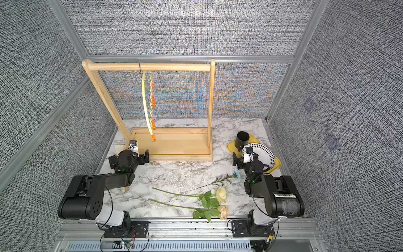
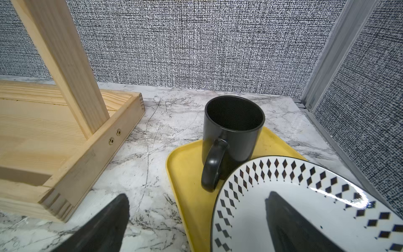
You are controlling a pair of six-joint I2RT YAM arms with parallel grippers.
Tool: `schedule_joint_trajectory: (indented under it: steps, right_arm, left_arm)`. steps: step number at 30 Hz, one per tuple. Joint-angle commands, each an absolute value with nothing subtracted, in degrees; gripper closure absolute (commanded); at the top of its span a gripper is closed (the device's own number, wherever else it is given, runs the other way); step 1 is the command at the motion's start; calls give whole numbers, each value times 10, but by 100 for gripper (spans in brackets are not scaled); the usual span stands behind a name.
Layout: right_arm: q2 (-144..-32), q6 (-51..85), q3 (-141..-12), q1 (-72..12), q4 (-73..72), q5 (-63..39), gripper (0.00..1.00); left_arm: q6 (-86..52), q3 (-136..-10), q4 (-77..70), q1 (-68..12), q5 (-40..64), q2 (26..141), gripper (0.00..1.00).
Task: Dry the flowers on a clothes hanger
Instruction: Pick up the flower at the center of the board.
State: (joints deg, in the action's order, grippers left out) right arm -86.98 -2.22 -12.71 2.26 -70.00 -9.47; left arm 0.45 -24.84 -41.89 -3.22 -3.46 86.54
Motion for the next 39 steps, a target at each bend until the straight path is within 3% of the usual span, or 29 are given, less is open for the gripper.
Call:
schedule_joint_trajectory:
  steps: [1, 23, 32, 36, 39]
  right_arm:
    - [-869, -21, -126, 23, -714, -99, 1]
    - [-852, -9, -131, 25, -697, -85, 1]
    - [-558, 26, -177, 16, -390, -100, 1]
    - [-460, 207, -264, 11, -188, -20, 1]
    - [-439, 397, -309, 10, -47, 131, 1]
  left_arm:
    - [8, -247, -430, -31, -35, 861, 1]
    - [6, -245, -432, -32, -35, 860, 1]
    - [-39, -306, -174, -33, 22, 658, 1]
    - [-120, -351, -18, -33, -28, 538, 1]
    - [-205, -393, 60, -33, -118, 471, 0]
